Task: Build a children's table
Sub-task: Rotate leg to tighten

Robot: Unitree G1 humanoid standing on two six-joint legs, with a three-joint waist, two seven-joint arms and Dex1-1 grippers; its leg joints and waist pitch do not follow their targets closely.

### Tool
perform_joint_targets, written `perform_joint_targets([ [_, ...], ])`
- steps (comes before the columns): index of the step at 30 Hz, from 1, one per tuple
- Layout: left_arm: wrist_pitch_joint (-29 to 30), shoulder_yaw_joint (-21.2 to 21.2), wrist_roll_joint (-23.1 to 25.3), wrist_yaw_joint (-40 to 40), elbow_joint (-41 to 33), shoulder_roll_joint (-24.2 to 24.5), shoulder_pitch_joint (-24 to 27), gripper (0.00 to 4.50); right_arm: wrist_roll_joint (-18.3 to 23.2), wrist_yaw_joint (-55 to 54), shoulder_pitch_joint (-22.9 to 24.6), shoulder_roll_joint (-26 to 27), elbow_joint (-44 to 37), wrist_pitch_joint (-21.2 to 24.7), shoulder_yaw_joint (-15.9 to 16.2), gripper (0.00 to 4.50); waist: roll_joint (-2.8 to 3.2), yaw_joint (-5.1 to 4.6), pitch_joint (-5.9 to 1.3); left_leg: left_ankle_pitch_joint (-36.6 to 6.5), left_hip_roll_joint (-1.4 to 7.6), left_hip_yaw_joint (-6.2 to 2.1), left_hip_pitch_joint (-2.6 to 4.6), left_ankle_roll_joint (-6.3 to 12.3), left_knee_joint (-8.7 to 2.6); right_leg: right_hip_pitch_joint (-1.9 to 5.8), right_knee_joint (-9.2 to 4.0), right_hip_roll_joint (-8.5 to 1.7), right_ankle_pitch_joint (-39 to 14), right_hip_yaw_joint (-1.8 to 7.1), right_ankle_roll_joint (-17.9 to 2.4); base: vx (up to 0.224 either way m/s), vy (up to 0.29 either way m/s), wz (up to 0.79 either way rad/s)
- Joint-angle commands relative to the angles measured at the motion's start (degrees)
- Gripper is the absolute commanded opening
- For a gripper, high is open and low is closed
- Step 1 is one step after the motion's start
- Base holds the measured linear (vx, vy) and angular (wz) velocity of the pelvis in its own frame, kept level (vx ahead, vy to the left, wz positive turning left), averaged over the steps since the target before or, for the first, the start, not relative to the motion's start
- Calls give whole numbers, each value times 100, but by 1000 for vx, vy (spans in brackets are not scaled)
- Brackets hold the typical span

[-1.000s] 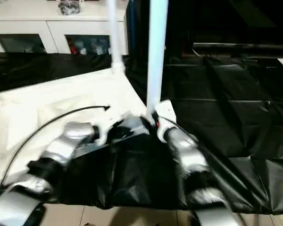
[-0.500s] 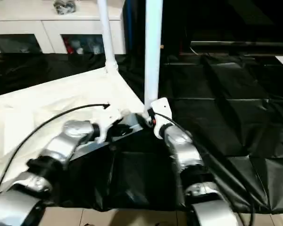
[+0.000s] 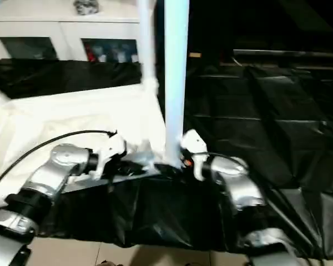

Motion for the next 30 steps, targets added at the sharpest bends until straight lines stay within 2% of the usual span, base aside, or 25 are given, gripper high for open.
perform_joint_targets([
  [1,-105,-5,-240,-218,-323,-11,-130,0,60,325,95,-7,-229,104,223,320,3,-7,-400,-1528,129,8,95,347,-368,279,-355,-298,-1539,200,-1379,0,0,0],
  [6,-101,-57,-245,-357,-247,25,-147,0,15,384,114,-47,-263,96,254,283,1,-11,-412,-1473,123,0,82,314,-364,292,-339,-300,-1414,194,-1399,0,0,0],
  [8,-113,-34,-203,-187,-170,-28,-160,0,44,365,162,-22,-333,135,261,275,-42,-6,-412,-1453,122,3,79,329,-362,295,-339,-300,-1418,193,-1395,0,0,0],
  [12,-22,53,-86,272,-40,-161,-218,0,15,109,196,111,-315,181,217,273,-30,17,-412,-1417,124,1,81,330,-360,290,-342,-310,-1504,196,-1368,0,0,0],
  [13,64,111,-23,592,30,-264,-257,0,-96,-377,149,280,-171,180,142,272,-18,2,-391,-1460,127,1,80,290,-371,266,-356,-311,-1603,201,-1339,0,0,0],
  [16,120,150,18,804,76,-335,-282,0,-175,-724,114,400,-68,177,88,272,-31,-32,-382,-1602,101,-15,81,197,-384,274,-395,-318,-1979,192,-1199,0,0,0],
  [17,169,161,120,1115,147,-430,-314,0,-316,-1281,40,571,141,106,17,272,-18,-37,-386,-1639,97,-20,88,197,-382,279,-414,-320,-2083,186,-1140,0,0,0],
  [18,272,161,199,1398,191,-559,-345,0,-462,-1993,-74,790,413,135,-76,272,-44,-84,-362,-1672,98,-15,88,137,-392,236,-427,-323,-2199,194,-1123,0,0,0],
  [19,272,161,199,1398,191,-559,-345,0,-462,-1993,-74,790,413,135,-76,272,-30,-97,-357,-1739,83,-28,102,92,-394,237,-430,-322,-2337,178,-1103,0,0,0],
  [20,351,179,280,1740,248,-692,-392,0,-509,-2506,-173,1001,640,134,-170,272,-39,-120,-362,-1781,72,-43,97,52,-400,259,-452,-326,-2517,168,-1001,0,0,0],
  [21,366,182,290,1796,259,-716,-402,0,-511,-2588,-189,1039,673,139,-188,272,-35,-135,-363,-1801,71,-37,106,52,-394,242,-460,-325,-2530,175,-995,0,0,0],
  [23,499,203,377,2293,340,-951,-498,0,-517,-3320,-359,1397,980,194,-337,272,-35,-166,-357,-1844,65,-44,99,70,-398,242,-475,-320,-2545,171,-978,0,0,0],
  [25,688,187,462,2794,352,-1272,-624,0,-681,-4137,-647,1807,1382,74,-355,272,40,-204,-366,-1883,68,-50,109,29,-392,224,-466,-317,-2454,169,-1011,0,0,0],
  [27,675,139,463,2795,349,-1337,-664,0,-738,-4158,-705,1868,1430,-29,-308,272,27,-212,-380,-1859,58,-48,101,33,-388,240,-465,-305,-2280,164,-1042,0,0,0],
  [28,663,131,454,2788,343,-1349,-674,0,-713,-4153,-724,1884,1435,-52,-332,272,1,-203,-389,-1811,57,-35,90,96,-380,251,-458,-304,-2111,174,-1069,0,0,0],
  [29,663,137,459,2803,335,-1361,-679,0,-711,-4191,-751,1914,1471,-79,-370,328,9,-191,-404,-1717,58,-34,76,151,-377,271,-432,-303,-1932,178,-1109,0,0,0],
  [30,645,132,467,2794,341,-1358,-682,0,-684,-4152,-762,1918,1481,-78,-392,328,12,-189,-409,-1668,58,-28,70,174,-372,273,-424,-306,-1840,182,-1136,0,0,0],
])
